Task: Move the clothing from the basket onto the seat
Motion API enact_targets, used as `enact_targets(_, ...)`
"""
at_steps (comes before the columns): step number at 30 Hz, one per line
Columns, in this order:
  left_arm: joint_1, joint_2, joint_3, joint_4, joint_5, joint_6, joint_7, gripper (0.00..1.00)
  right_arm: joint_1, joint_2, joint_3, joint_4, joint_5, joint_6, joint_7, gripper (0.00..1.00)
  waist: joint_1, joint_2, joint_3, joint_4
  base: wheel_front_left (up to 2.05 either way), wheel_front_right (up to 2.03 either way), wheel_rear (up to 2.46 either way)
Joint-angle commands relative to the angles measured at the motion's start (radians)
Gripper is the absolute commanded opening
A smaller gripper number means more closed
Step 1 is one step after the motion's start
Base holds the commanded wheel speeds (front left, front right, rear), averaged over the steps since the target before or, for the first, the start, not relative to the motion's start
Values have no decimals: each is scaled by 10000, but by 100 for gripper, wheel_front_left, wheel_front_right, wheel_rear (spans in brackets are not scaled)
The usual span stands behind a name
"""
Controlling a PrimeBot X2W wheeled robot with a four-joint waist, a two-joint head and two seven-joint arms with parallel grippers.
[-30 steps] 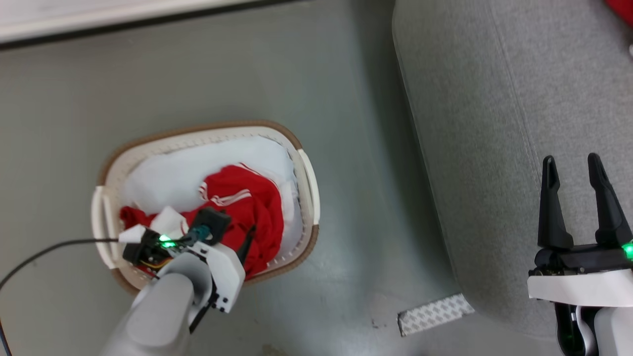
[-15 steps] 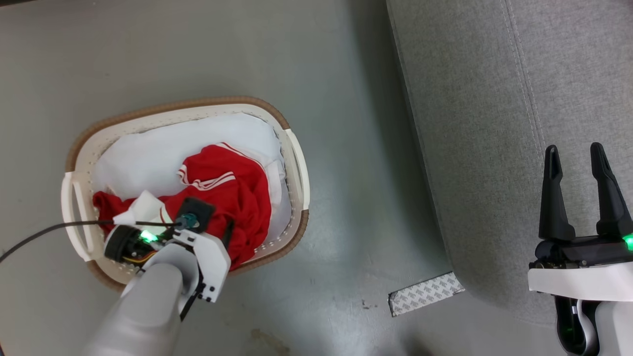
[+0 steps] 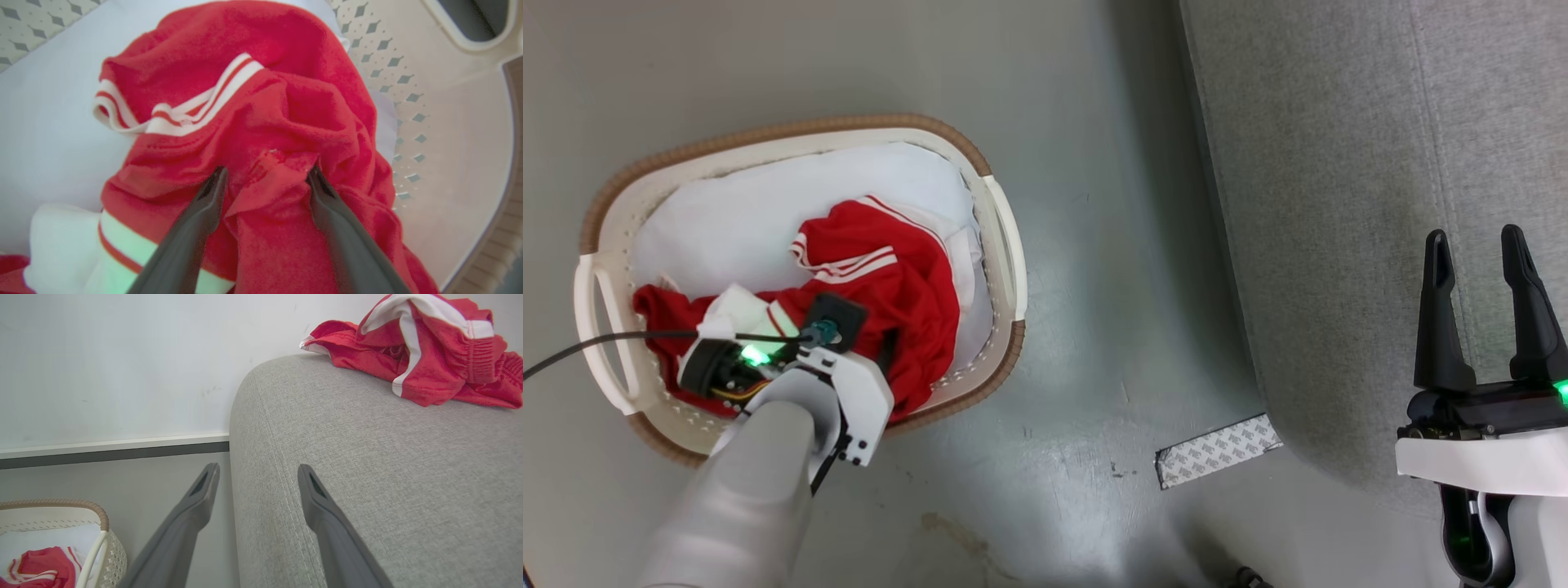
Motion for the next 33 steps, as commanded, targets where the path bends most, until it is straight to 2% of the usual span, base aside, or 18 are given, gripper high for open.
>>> enact_targets(1,-119,10,-62,53,-74,-53,-137,50,-131,-3,-19,-56,-8,-25,-33,100,-1,0,75,5,0,0,0)
enact_targets(3,-212,-41,-108,50,-116,-115,-333,0,-150,-5,-36,-59,-27,-25,-33,100,-1,0,107,27,0,0,0)
enact_targets(10,-224,-215,-162,112,-328,-269,-689,0,-214,-5,-3,76,-148,-25,-33,100,-1,0,-190,326,0,0,0)
enact_targets(17,287,-436,28,-460,-899,-371,-851,0,-186,-7,24,260,-322,-26,-34,100,-1,0,-1114,919,0,0,0)
enact_targets(33,3155,-591,675,-4137,-1839,-271,-850,0,777,-10,-199,1171,-572,-26,-33,100,-1,0,-4920,2296,0,0,0)
